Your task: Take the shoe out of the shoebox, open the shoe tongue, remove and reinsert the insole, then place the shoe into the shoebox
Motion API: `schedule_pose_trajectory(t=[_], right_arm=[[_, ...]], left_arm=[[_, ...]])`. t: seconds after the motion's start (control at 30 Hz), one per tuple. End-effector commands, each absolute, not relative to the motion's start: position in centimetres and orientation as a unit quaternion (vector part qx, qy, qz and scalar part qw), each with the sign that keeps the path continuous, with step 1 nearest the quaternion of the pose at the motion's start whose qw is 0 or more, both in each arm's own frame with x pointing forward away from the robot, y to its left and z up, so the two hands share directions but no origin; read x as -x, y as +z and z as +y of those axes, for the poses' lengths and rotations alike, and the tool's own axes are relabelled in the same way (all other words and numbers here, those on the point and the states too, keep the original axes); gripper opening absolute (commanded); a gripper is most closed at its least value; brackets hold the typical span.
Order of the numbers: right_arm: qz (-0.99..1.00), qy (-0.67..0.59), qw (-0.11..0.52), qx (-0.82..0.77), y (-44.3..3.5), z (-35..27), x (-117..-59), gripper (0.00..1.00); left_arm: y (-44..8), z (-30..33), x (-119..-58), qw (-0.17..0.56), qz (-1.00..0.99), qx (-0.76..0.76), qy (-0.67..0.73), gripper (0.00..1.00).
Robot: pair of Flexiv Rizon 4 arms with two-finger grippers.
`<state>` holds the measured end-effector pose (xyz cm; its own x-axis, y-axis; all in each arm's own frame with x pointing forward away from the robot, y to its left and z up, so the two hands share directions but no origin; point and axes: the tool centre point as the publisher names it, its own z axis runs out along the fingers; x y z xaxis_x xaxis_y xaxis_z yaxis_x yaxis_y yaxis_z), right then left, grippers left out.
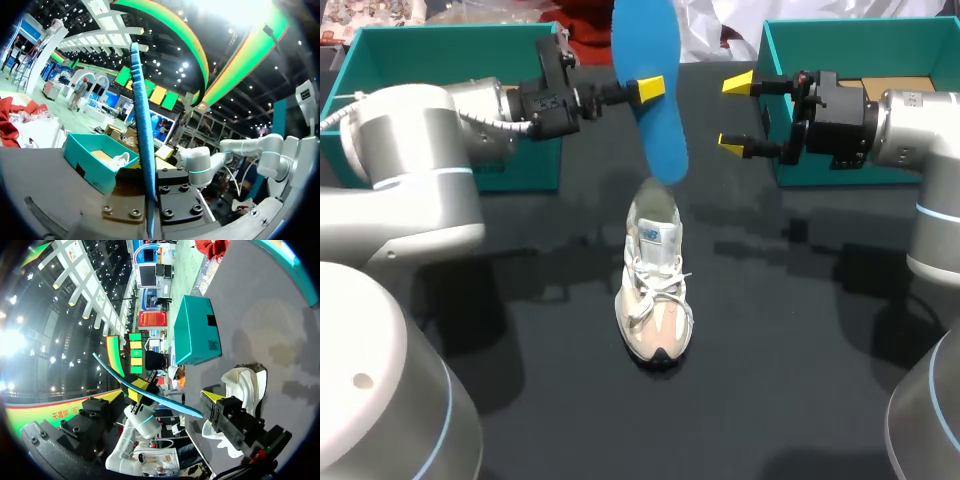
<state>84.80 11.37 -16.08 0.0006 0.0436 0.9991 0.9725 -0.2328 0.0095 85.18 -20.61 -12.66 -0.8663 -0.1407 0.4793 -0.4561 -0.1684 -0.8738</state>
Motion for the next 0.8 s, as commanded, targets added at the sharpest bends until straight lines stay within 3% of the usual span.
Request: schedule_pose_trajectory(t=[0.03, 0.33, 0.8], right_arm=[[-0.45, -0.544, 0.425, 0.566, -16.1, 11.5, -84.8, 1.0], [-0.45, -0.544, 0.425, 0.566, -16.1, 11.5, -84.8, 1.0], [-0.45, -0.544, 0.425, 0.566, -16.1, 11.5, -84.8, 1.0]], left_arm=[[-13.1, -19.8, -85.8, 0.269, -0.586, -0.353, 0.678, 0.0], [-14.0, -19.4, -85.8, 0.395, -0.544, -0.408, 0.618, 0.0], [-16.4, -19.5, -85.9, 0.473, -0.498, -0.461, 0.561, 0.0]])
